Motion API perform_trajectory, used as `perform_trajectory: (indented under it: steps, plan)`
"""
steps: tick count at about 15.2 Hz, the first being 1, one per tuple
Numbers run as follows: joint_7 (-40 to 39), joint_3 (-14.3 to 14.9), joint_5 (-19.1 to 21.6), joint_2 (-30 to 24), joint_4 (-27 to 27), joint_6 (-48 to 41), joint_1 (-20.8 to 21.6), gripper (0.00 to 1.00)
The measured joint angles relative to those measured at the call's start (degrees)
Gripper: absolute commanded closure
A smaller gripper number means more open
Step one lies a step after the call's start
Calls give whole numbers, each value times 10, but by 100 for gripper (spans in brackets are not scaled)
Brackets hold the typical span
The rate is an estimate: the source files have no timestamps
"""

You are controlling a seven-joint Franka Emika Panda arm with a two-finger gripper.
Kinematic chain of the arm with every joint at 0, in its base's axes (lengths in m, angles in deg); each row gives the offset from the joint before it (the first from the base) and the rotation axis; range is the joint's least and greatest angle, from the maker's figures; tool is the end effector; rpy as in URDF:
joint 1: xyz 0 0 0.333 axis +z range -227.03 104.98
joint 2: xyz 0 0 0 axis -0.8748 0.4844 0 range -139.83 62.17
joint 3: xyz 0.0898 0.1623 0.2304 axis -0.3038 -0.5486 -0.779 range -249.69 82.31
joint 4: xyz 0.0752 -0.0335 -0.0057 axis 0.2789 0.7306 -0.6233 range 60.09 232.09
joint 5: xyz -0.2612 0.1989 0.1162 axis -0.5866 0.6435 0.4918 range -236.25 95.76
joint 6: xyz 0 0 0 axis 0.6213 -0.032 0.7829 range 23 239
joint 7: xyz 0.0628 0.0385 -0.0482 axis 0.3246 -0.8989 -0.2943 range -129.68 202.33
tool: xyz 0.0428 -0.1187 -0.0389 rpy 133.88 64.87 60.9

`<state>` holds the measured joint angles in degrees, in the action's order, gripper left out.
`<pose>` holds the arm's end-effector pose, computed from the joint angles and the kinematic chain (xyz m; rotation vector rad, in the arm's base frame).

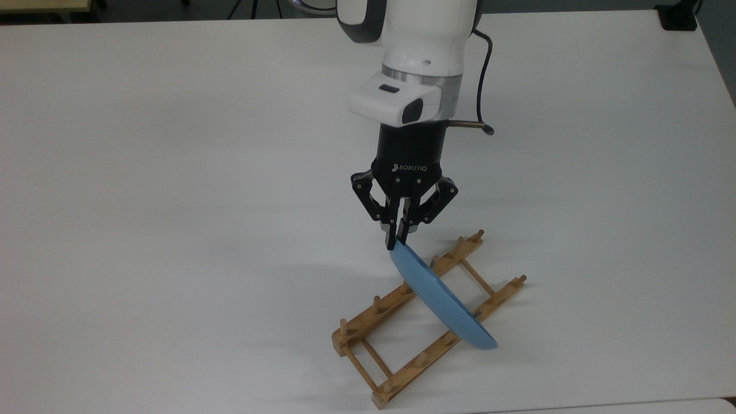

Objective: Pick plate from plate rack
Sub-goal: 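Lift the blue plate up out of the rack slots, then carry the plate away from the rack and lower it flat onto the table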

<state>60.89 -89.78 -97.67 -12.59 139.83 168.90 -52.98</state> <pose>0.6812 0.1555 0.4677 2.8419 0.1415 1.0105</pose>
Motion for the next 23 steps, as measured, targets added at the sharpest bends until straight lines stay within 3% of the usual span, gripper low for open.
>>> perform_trajectory:
  steps: [5,9,12,14,19,23]
  plan:
    - [6,0,11,-42,-8,-24,-2,100]
    - [-24,1,68,-93,-8,-146,-4,100]
    - [-158,4,174,-137,-7,-259,-34,100]
    - [-253,7,220,-162,-6,-342,-72,100]
    - [-460,10,271,-175,8,-489,-176,100]
    - [-561,11,311,-152,69,-499,-245,100]
